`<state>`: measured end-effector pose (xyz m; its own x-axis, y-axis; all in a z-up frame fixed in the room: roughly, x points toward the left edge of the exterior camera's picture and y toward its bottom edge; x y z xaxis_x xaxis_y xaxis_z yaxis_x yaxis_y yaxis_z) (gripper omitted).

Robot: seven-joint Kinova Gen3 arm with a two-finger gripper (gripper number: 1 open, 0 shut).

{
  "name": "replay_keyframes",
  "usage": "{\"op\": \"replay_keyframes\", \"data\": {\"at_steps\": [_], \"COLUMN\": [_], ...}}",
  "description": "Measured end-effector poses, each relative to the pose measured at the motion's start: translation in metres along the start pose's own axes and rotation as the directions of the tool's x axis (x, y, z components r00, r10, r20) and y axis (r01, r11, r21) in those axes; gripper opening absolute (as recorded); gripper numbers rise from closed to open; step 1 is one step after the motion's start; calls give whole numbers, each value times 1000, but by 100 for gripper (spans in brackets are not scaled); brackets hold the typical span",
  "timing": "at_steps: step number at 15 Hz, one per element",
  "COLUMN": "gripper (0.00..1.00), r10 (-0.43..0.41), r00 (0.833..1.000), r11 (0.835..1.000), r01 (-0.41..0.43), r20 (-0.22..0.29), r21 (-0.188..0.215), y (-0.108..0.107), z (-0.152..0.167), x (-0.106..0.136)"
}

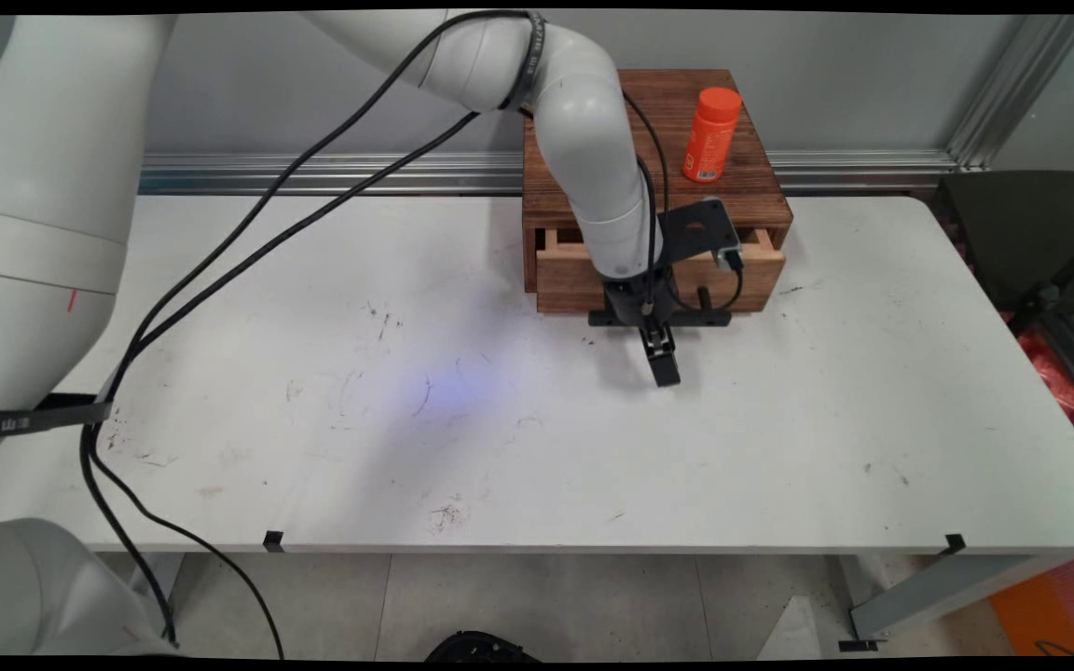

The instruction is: Open the drawer

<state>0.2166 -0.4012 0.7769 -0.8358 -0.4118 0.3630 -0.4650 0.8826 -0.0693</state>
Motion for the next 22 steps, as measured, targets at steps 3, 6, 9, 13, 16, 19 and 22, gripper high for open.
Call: {"op": "replay_keyframes", "data": {"at_steps": [3,6,9,13,16,19,22], "gripper": [100,100,100,100,100,100,100], "r10": [13,27,38,48,55,59,59], "r00": [1000,1000,999,999,998,998,998], "r11": [1000,999,997,996,994,993,992], "r01": [-13,-27,-38,-46,-54,-58,-58], "r20": [4,8,11,15,15,12,9], "r21": [-22,-43,-61,-81,-97,-107,-113], "y": [16,32,47,67,84,98,112], "z": [-5,-9,-14,-19,-23,-27,-30], "x": [-3,-6,-9,-12,-14,-15,-16]}}
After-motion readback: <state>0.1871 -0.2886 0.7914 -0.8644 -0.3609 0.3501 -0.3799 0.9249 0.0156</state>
